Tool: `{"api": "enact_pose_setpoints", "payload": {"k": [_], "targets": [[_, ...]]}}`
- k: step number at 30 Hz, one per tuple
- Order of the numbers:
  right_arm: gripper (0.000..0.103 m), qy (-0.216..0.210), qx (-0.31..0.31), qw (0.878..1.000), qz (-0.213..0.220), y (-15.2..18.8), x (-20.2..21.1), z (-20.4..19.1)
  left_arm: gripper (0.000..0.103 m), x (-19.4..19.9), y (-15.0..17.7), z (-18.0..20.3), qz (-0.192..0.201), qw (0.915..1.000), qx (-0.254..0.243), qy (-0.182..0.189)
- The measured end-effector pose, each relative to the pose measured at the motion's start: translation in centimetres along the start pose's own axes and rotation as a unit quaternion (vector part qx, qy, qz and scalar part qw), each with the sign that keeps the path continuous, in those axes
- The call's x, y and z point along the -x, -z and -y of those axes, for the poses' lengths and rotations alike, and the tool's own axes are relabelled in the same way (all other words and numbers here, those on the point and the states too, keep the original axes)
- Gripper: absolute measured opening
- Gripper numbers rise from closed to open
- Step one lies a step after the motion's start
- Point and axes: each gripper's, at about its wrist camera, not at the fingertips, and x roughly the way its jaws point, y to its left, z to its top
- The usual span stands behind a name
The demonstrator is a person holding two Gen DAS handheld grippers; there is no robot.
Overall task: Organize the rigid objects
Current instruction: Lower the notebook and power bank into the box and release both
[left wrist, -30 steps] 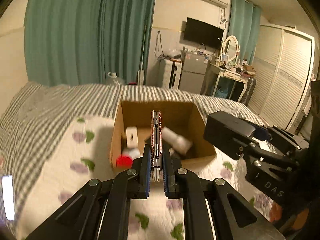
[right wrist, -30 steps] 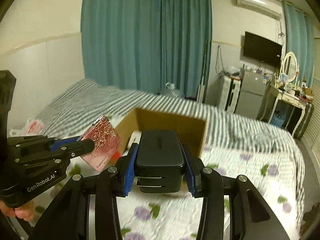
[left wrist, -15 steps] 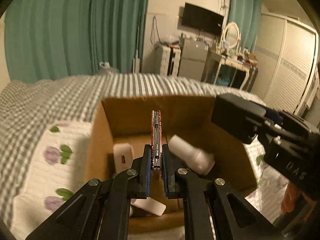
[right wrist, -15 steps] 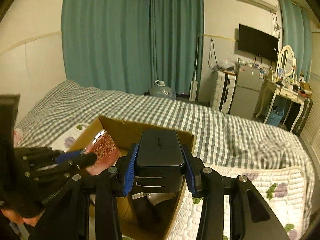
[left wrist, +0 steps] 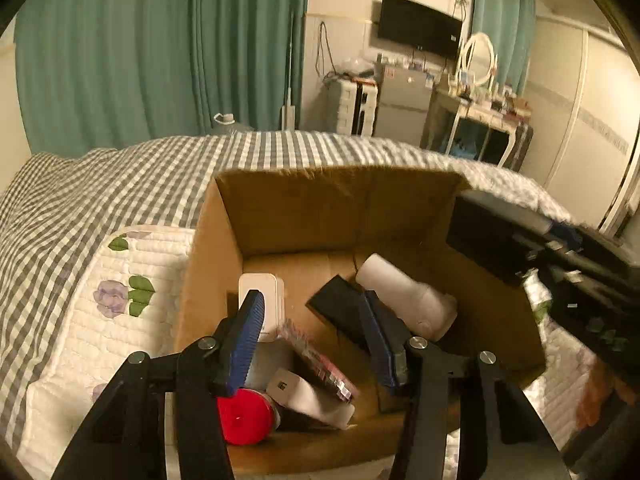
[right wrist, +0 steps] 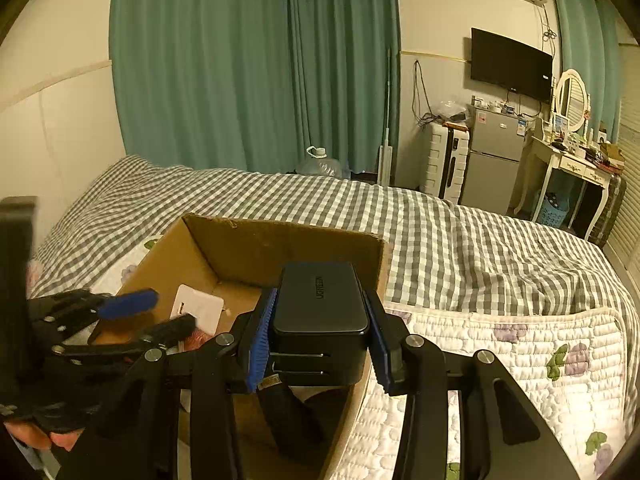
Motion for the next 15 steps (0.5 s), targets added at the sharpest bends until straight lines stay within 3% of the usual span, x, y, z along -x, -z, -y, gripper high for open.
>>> {"api": "enact_pose_setpoints", "payload": {"k": [6, 10, 15], "targets": [[0.042, 0.007, 0.018, 1.000, -0.012, -1.0, -3.1, -0.1, 0.056, 0.7, -0.5, -0.9, 0.011, 0.9999, 0.009, 0.000], [0.042, 0.023, 0.030, 0.999, -0.034, -1.3, -5.6, 0.1, 0.056, 0.0, -0.5, -1.1, -0.004, 0.9999, 0.009, -0.005], [0.042, 0.016, 0.030, 0.999, -0.036, -1.3, -5.5, 0.3, 0.056, -0.4, -0.3, -1.3, -0.007, 0.9999, 0.011, -0.007]]}}
